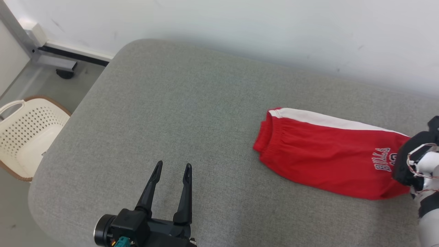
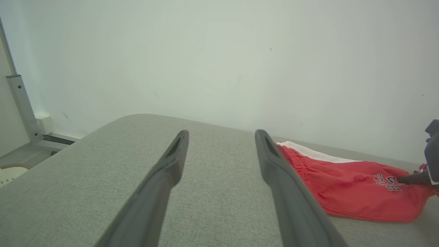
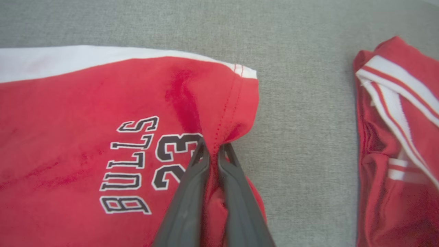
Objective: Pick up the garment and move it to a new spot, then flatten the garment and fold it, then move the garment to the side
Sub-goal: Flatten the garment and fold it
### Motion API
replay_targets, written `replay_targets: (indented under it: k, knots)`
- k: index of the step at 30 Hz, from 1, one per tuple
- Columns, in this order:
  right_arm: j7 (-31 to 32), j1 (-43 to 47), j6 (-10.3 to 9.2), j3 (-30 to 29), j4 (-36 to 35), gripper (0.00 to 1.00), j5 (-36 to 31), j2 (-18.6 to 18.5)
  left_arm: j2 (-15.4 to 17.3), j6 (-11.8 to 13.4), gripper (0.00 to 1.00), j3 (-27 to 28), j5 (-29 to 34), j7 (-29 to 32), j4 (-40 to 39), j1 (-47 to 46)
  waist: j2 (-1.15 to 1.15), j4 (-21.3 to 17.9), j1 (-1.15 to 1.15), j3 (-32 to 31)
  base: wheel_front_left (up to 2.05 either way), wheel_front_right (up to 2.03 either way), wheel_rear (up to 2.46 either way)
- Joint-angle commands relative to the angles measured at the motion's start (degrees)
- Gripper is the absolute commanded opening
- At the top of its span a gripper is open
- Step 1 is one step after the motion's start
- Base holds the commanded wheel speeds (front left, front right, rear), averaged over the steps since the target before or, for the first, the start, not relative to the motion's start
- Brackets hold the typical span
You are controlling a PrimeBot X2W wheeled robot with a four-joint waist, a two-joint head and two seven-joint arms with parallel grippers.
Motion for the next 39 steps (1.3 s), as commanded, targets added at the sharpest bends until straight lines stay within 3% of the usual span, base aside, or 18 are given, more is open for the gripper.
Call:
replay_targets:
  k: [1,5,10,22,32,38,39]
  knots:
    - [-0.33,0.83,0.11,-0.35,-1.05,0.0,-0.82,-0.8,0.38,-0.22,1.0,0.26,-0.47,-0.17,0.19,0.79,-0.01,-0.79,0.0,-1.26,0.0,0.0,0.0]
    - [-0.44,1.33,0.11,-0.88,-3.4,0.0,-2.53,-0.72,0.59,-0.14,1.0,0.13,-0.7,0.12,0.36,1.1,-0.01,-1.1,0.0,-2.57,0.0,0.0,0.0]
    - [-0.98,-0.37,0.11,1.4,-4.62,0.0,-1.65,2.07,1.04,0.28,1.0,0.38,-1.14,0.37,0.36,1.42,-0.01,-0.9,0.0,-4.16,0.0,0.0,0.0]
    - [-2.06,-4.21,0.11,12.27,-0.75,0.0,6.46,9.06,1.29,0.07,1.0,-0.51,-1.44,1.01,0.07,1.95,-0.01,2.11,0.0,-5.49,0.0,0.0,0.0]
    - [-2.74,-6.11,0.11,13.34,3.3,0.0,8.68,10.08,0.73,-0.08,1.0,-1.59,-1.65,0.95,0.56,2.04,-0.01,7.19,0.0,-4.21,0.0,0.0,0.0]
    - [-3.83,-7.02,0.11,11.15,5.32,0.0,8.36,10.16,0.18,-0.16,1.0,-1.79,-1.81,0.47,0.71,2.01,-0.01,9.13,0.0,-2.76,0.0,0.0,0.0]
    - [-4.16,-7.02,0.11,10.87,5.6,0.24,8.03,10.19,0.09,-0.04,1.0,-1.7,-1.81,0.52,0.83,1.97,-0.01,9.19,0.0,-2.6,0.0,0.0,0.0]
